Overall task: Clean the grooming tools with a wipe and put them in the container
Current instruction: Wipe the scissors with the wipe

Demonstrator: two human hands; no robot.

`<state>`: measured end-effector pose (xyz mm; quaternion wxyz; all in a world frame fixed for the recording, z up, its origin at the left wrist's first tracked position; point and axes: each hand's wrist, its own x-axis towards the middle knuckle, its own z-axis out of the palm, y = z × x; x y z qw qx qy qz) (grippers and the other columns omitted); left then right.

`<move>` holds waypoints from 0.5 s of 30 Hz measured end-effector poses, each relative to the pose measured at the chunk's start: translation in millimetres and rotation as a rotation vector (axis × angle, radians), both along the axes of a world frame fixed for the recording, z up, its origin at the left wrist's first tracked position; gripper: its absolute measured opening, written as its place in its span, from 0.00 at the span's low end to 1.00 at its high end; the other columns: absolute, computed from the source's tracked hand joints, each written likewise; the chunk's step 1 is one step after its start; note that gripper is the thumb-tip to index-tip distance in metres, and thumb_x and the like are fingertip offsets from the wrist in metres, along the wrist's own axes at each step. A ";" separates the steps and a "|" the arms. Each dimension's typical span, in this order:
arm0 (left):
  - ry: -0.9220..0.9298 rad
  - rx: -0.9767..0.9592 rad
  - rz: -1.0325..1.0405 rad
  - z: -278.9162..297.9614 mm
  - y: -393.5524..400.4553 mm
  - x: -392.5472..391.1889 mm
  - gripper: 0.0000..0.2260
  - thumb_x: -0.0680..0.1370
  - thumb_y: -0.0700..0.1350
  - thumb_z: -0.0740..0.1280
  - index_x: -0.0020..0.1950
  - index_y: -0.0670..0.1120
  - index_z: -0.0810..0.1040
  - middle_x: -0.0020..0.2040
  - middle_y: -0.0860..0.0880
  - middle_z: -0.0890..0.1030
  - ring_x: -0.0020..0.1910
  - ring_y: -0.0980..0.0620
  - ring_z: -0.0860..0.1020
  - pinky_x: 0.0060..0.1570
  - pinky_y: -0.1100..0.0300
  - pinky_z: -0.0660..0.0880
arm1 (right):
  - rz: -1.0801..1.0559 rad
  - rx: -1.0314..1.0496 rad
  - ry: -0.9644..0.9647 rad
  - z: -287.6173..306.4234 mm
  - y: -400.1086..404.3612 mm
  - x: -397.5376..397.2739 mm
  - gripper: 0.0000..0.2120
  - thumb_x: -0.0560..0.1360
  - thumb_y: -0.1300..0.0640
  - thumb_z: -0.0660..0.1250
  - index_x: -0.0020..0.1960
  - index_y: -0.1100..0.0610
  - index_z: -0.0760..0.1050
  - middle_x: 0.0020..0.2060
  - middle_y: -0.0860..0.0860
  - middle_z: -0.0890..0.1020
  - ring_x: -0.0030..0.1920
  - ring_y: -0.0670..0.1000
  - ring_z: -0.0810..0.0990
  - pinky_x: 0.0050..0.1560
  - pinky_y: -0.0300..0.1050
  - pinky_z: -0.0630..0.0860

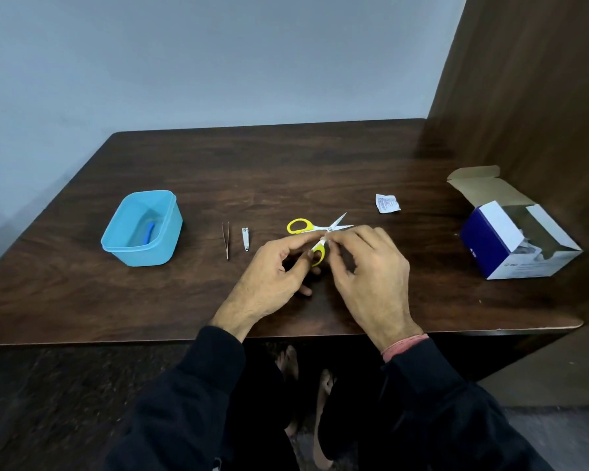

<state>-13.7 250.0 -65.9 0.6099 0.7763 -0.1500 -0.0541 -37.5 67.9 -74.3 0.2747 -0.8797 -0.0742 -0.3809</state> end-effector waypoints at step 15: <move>-0.018 0.000 0.100 -0.3 -5.0 -1.8 0.15 0.87 0.38 0.71 0.65 0.58 0.88 0.54 0.49 0.91 0.55 0.45 0.89 0.38 0.54 0.88 | 0.063 -0.053 0.013 -1.7 1.0 -1.7 0.05 0.82 0.57 0.75 0.56 0.51 0.87 0.50 0.45 0.85 0.49 0.51 0.81 0.41 0.52 0.82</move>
